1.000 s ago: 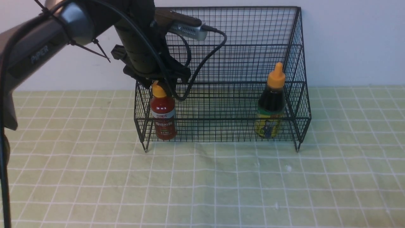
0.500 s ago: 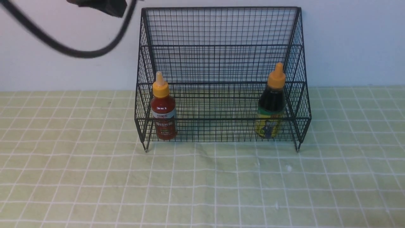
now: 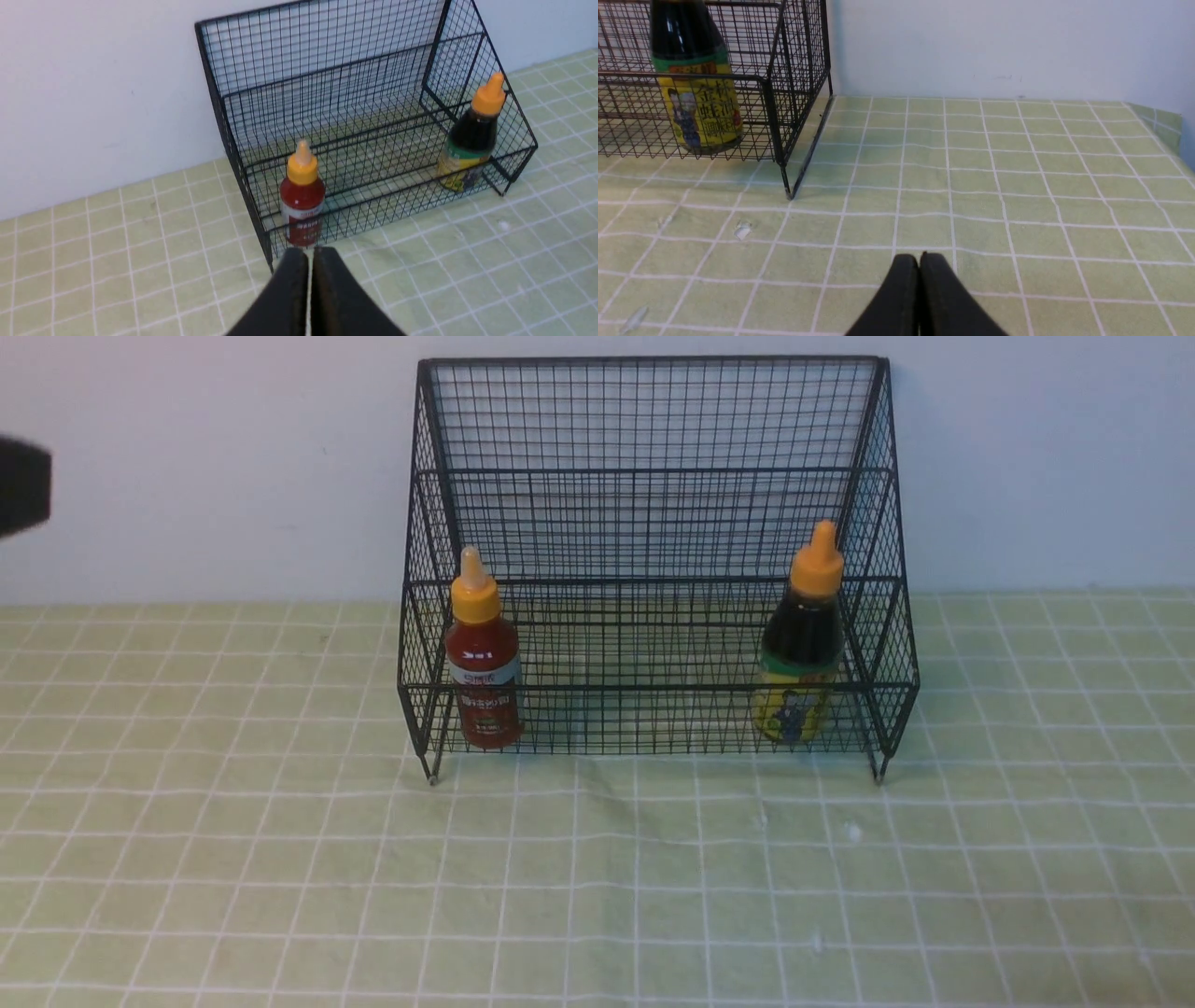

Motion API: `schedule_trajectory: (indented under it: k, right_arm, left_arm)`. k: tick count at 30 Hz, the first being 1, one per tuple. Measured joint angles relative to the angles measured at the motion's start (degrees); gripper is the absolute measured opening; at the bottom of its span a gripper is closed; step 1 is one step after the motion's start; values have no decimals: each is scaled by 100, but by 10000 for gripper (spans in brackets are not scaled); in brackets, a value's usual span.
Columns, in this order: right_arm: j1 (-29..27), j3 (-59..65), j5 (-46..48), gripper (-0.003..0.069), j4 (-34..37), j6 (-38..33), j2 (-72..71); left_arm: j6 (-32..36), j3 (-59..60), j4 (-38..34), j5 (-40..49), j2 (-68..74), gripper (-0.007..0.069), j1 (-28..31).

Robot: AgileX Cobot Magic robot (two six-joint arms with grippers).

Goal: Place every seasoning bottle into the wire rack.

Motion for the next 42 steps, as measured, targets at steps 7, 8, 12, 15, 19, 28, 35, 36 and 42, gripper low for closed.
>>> schedule_trajectory:
  k: [7, 8, 12, 15, 19, 28, 35, 36, 42]
  right_arm:
    - [0, 0, 0, -12, 0, 0, 0]
    - [0, 0, 0, -12, 0, 0, 0]
    - [0, 0, 0, -12, 0, 0, 0]
    - [0, 0, 0, -12, 0, 0, 0]
    - [0, 0, 0, -12, 0, 0, 0]
    - [0, 0, 0, -12, 0, 0, 0]
    - [0, 0, 0, -12, 0, 0, 0]
    - [0, 0, 0, -12, 0, 0, 0]
    - [0, 0, 0, -12, 0, 0, 0]
  left_arm:
    - [-8, 1070, 0, 436, -1020, -7, 0]
    - [-13, 1129, 0, 554, -1068, -7, 0]
    - [-13, 1167, 12, 1003, -1118, -7, 0]
    - [-13, 1194, 44, 1037, -1124, -7, 0]
    - [76, 1368, 126, 608, -1289, -7, 73]
    - [744, 3248, -189, -1787, -2779, -7, 1148]
    - [860, 5805, -239, -3619, -3975, -7, 1603]
    - [860, 5966, -239, -3687, -4084, -7, 1609]
    - [880, 6962, -245, -3864, -4520, -7, 1606]
